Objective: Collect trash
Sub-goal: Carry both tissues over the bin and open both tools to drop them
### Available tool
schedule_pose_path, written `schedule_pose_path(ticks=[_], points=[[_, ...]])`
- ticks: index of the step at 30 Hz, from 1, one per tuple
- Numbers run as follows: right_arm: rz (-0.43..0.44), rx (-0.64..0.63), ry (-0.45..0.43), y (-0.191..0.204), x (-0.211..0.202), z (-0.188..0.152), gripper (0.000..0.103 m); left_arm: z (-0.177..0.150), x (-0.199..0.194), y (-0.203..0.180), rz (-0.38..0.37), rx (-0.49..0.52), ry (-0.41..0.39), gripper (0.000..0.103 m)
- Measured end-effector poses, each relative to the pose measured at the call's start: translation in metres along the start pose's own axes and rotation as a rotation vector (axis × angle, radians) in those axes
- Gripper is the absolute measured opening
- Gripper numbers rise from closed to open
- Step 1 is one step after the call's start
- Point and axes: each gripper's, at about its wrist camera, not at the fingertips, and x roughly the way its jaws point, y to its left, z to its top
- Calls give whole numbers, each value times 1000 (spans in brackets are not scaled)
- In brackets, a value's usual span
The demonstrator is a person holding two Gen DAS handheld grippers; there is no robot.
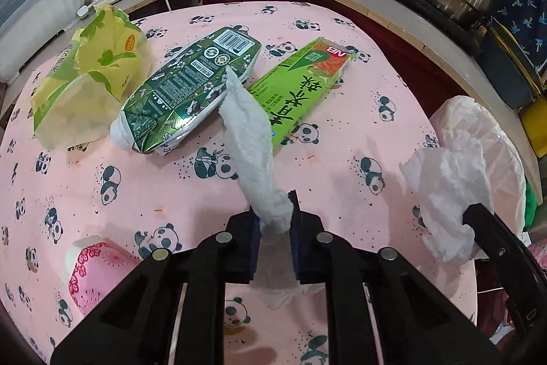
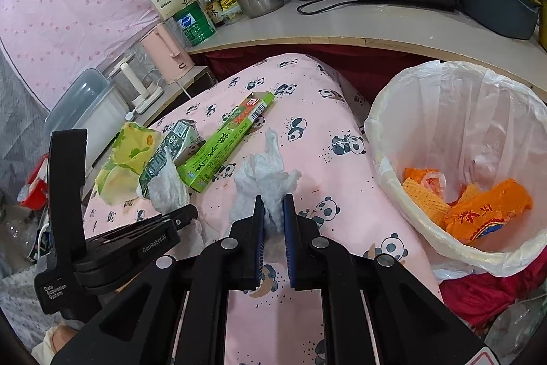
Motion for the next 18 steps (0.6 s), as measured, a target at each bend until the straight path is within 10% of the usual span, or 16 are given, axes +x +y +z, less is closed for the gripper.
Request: schedule_pose_path(ticks=[18], points=[[-41,57,-146,-41,-82,10,10,-14,-62,-100,-121,156,-59,14]])
